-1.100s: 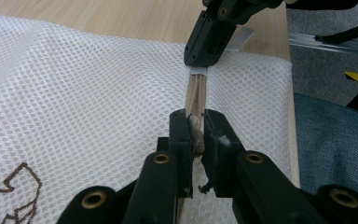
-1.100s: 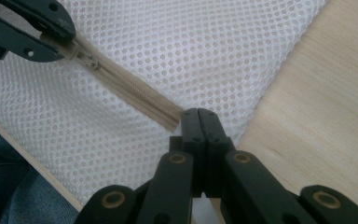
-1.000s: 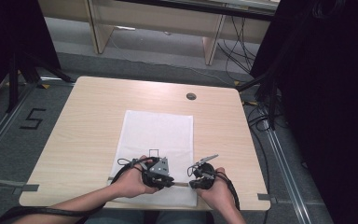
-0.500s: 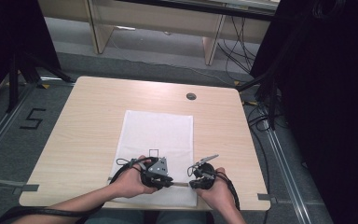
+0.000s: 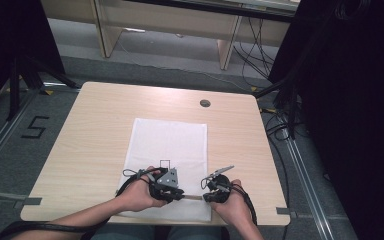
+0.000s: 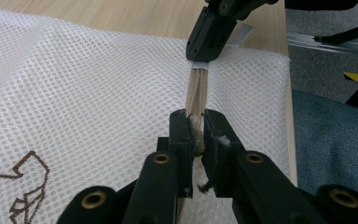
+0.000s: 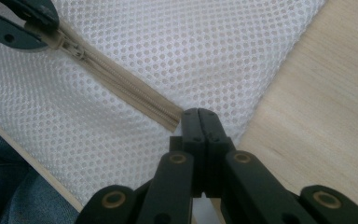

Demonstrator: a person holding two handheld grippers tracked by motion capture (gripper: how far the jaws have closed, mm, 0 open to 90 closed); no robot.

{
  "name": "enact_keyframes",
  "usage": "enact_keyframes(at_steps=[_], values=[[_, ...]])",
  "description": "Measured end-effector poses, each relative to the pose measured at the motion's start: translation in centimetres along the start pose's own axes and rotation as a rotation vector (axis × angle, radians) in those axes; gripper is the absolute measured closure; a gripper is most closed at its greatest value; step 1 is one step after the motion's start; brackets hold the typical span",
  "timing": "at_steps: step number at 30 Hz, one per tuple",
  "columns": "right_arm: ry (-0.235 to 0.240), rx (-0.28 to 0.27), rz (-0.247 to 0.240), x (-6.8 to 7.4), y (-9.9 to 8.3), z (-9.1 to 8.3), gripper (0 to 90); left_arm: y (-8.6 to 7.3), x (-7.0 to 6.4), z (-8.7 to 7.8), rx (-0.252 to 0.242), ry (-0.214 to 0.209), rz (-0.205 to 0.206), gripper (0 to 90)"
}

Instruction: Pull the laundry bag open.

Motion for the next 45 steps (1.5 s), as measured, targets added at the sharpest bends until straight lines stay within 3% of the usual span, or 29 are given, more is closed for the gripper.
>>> enact_keyframes(at_steps=[1, 14, 15, 18, 32, 35, 37, 45], values=[[0.000, -0.001, -0.001, 0.00, 0.01, 0.00, 90.0, 0.00, -0.09, -0.01, -0.004, -0.006, -0.016, 81.9], [0.000, -0.004, -0.002, -0.05, 0.01, 0.03, 90.0, 0.02, -0.16, -0.03, -0.004, -0.015, -0.006, 81.9], [-0.006, 0.015, 0.026, 0.05, -0.17, -0.08, 90.0, 0.01, -0.14, -0.08, -0.002, -0.009, -0.005, 81.9], [0.003, 0.001, 0.008, 0.00, -0.02, 0.02, 90.0, -0.07, -0.02, -0.23, 0.002, -0.004, -0.004, 81.9], [0.003, 0.003, 0.011, -0.01, -0.05, 0.01, 90.0, -0.18, -0.09, -0.48, -0.002, -0.009, -0.009, 81.9], [0.003, 0.003, 0.011, 0.00, -0.04, 0.01, 90.0, -0.22, 0.08, -0.66, 0.002, -0.005, 0.006, 81.9], [0.002, 0.003, 0.011, 0.01, -0.04, 0.01, 90.0, -0.17, -0.07, -0.74, -0.006, -0.010, -0.013, 81.9], [0.003, 0.001, 0.009, 0.00, -0.02, 0.02, 90.0, -0.37, 0.12, -0.90, -0.001, -0.006, 0.001, 81.9]])
Point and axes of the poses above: each handheld gripper's, and its own axes: z roughly forward along the jaws, y roughly out of its top, x roughly to its left, the point moved 10 cm from there along z, roughly forward along the jaws, and after that the axes turned 3 degrees about -y, right-handed, at the moved point
